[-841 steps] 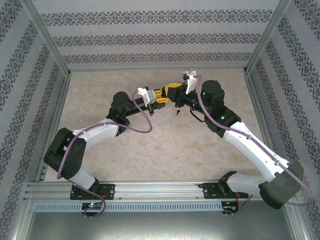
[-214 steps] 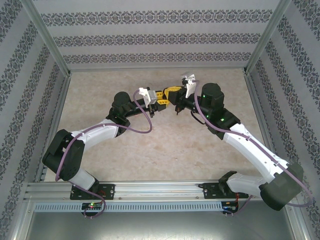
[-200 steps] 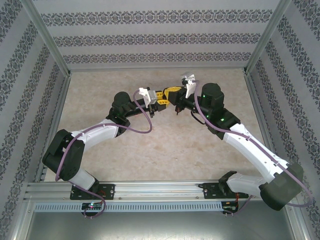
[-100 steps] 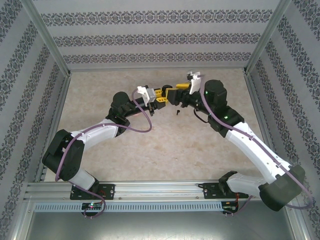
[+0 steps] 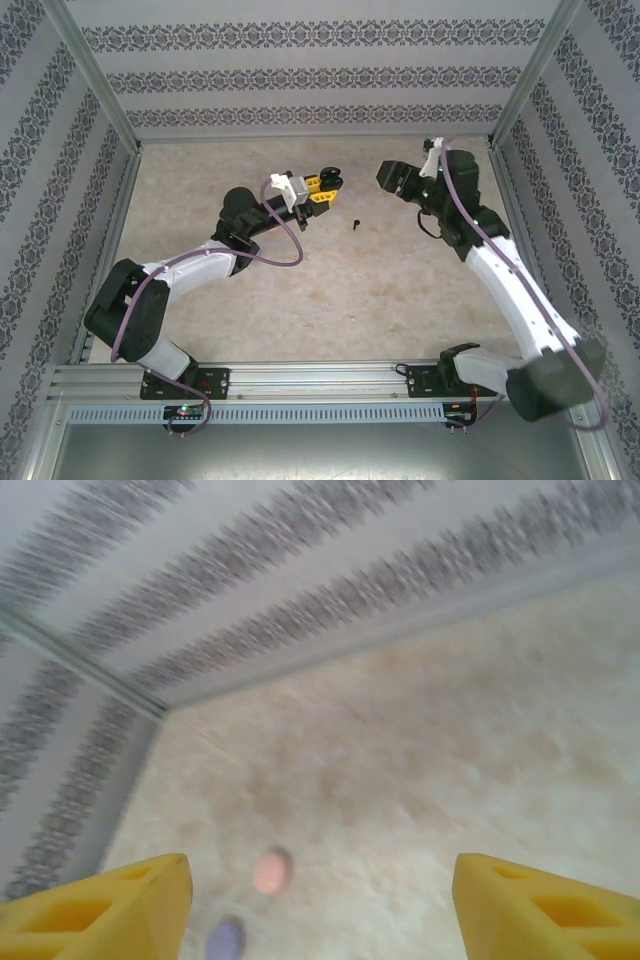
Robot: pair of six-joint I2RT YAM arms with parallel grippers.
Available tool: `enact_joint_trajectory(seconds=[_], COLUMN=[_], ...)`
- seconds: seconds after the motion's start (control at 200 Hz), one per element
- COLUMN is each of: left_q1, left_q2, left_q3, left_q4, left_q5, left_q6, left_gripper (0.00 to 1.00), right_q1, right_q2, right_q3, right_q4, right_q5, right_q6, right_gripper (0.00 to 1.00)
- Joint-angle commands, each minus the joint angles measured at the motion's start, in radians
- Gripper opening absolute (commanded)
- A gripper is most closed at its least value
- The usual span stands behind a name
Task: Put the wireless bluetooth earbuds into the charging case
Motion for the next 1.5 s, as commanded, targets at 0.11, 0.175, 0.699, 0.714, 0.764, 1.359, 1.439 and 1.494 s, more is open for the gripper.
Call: enact_joint_trajectory(seconds=[0.11, 0.175, 0.699, 0.714, 0.764, 1.359, 1.439, 1.494], left_q1=[0.041, 0.049, 0.1, 0.103, 0.105, 0.124, 0.125, 0.128], left_q2=[-0.043, -0.048, -0.082, -0.081, -0.08, -0.077, -0.074, -0.073], left_q3=[-0.037, -0.049, -0.127, -0.129, -0.136, -0.157, -0.156, -0.158], left_q4=[0.101, 0.113, 0.195, 0.197, 0.206, 0.242, 0.245, 0.246], left_q5=[-0.041, -0.049, -0.056, -0.057, -0.056, -0.05, -0.05, -0.05], left_q6=[-0.028, -0.034, -0.076, -0.079, -0.084, -0.103, -0.105, -0.105], left_gripper=[0.0, 0.0, 0.0, 0.0, 0.0, 0.0, 0.0, 0.0], right_q1=[0.001, 0.005, 0.128, 0.13, 0.137, 0.156, 0.16, 0.16], right_q2=[0.257, 0.345, 0.832, 0.838, 0.858, 1.017, 1.027, 1.032], right_q3=[0.098, 0.153, 0.497, 0.502, 0.519, 0.664, 0.671, 0.673], right_q4=[-0.213, -0.261, -0.491, -0.493, -0.503, -0.556, -0.556, -0.555], right_q5=[0.094, 0.09, 0.235, 0.239, 0.249, 0.288, 0.286, 0.284], right_q6=[0.083, 0.09, 0.121, 0.121, 0.12, 0.13, 0.133, 0.135], right_gripper=[0.63, 0.62, 0.54, 0.54, 0.54, 0.44, 0.43, 0.41])
